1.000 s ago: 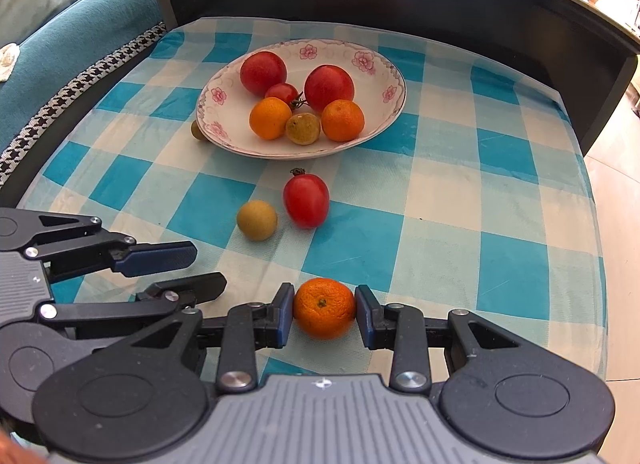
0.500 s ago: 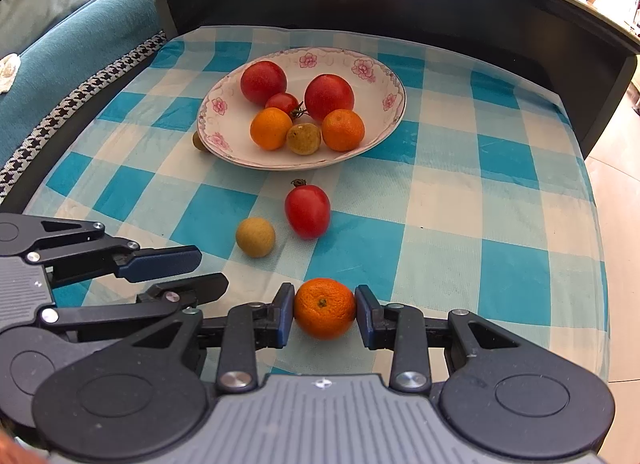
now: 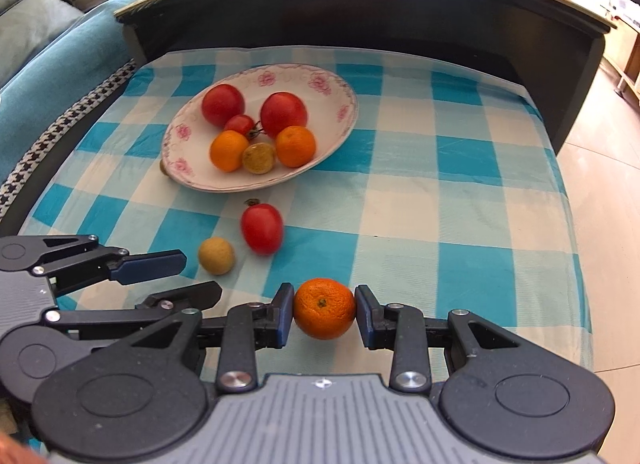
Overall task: Organize fruits
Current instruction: 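Close the left gripper on the brown fruit while the right gripper closes on the mandarin, then carry the brown fruit and mandarin over the bowl and open both grippers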
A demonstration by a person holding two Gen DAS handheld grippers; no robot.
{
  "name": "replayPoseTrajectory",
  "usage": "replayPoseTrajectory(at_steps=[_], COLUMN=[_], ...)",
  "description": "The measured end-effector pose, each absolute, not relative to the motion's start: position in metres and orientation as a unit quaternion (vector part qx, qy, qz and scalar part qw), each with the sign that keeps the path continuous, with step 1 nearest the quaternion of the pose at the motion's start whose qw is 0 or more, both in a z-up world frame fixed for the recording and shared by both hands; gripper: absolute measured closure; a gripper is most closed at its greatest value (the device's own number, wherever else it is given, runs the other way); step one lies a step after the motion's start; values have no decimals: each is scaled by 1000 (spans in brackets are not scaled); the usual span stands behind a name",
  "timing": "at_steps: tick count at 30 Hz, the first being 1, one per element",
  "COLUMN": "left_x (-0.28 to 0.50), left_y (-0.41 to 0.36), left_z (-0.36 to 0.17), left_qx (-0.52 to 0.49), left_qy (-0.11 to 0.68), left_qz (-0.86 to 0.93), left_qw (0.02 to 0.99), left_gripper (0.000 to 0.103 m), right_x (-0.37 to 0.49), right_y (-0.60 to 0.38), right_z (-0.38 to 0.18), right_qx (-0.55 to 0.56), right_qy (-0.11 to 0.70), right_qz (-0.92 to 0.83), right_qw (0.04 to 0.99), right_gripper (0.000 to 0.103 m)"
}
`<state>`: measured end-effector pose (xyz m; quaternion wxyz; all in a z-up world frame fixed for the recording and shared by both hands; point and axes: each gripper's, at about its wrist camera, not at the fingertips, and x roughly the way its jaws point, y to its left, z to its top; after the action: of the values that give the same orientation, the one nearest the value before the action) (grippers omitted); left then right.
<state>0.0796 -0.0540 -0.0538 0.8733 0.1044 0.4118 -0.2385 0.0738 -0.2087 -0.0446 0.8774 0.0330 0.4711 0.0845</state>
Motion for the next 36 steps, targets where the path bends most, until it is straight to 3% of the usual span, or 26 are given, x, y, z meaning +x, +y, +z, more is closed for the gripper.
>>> replayPoseTrajectory(at_steps=[8, 13, 36], left_x=[90, 89, 89], left_y=[-61, -59, -44], left_z=[-58, -54, -27], left_qx=[95, 102, 78], left_qy=[410, 422, 419], left_qz=[-239, -234, -224], left_qw=[875, 870, 876], left_gripper=[58, 68, 68], right_x=[75, 79, 88], right_y=[-224, -226, -210], right_z=[-49, -53, -34], right_qx=[51, 55, 50], right_qy=[476, 482, 474], right_qz=[75, 72, 88], right_qw=[875, 872, 875], right_gripper=[69, 69, 69])
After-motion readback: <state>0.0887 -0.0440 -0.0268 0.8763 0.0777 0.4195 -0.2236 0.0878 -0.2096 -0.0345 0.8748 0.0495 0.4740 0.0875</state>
